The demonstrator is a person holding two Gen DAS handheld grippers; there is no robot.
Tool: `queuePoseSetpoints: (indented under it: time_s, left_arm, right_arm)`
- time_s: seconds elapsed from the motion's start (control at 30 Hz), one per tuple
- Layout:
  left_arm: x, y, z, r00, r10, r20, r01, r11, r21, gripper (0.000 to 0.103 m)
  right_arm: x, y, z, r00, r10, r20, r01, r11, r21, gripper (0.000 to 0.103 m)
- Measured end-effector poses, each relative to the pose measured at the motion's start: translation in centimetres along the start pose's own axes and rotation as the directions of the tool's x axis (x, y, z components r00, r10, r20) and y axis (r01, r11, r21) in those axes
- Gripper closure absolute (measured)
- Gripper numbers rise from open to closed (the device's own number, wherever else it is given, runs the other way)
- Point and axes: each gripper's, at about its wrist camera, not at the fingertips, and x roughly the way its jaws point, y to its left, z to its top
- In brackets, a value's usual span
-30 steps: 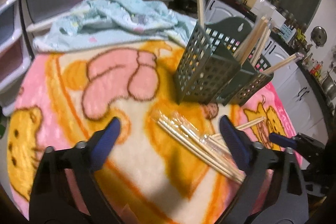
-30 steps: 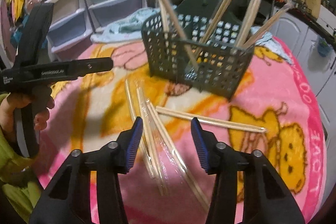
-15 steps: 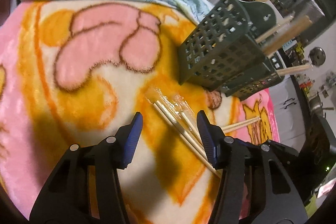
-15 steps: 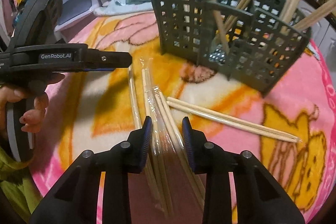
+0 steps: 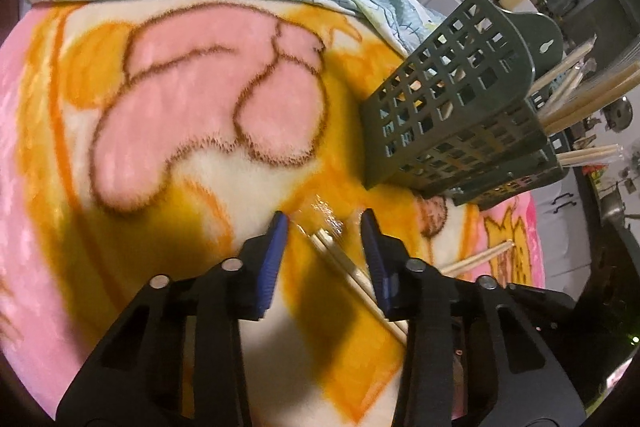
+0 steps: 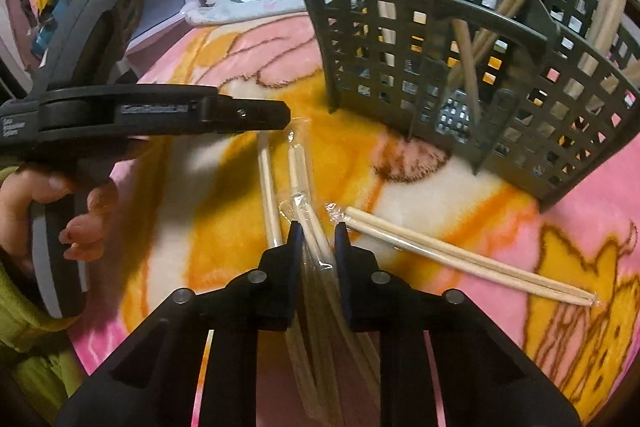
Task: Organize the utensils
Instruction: 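Close the left tool on a wrapped chopstick while the right tool grasps another chopstick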
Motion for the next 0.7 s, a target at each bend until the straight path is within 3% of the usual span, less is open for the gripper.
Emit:
queuePoseSetpoints:
  time_s: [0.2,0.47,0.7]
  left_arm:
    - [0.2,0.6,0.3,1.000,0.019,0.003,-0.019,1.000,0.019,0.093]
    - [-0.9,0.8,0.2,1.000,-0.021,0.023,0.021,1.000,0.023,0.094]
    - [-4.4,-0.8,0.2,0.992,-0.080,0.100,0.075,0.996,0.051,0.096]
  right_arm:
    - [-0.3,0.1,0.1,1.000,-0.017,0.017,0.017,1.000,0.006,0.091]
    - [-3.8,-0.8,-1.0,0.994,-0.032,0.105,0.027,0.999,0.045,0.092]
    - [-7.3,-2.0,-2.0,0.977,-0.057,0.205,0.039,0.995,0.089,0.093]
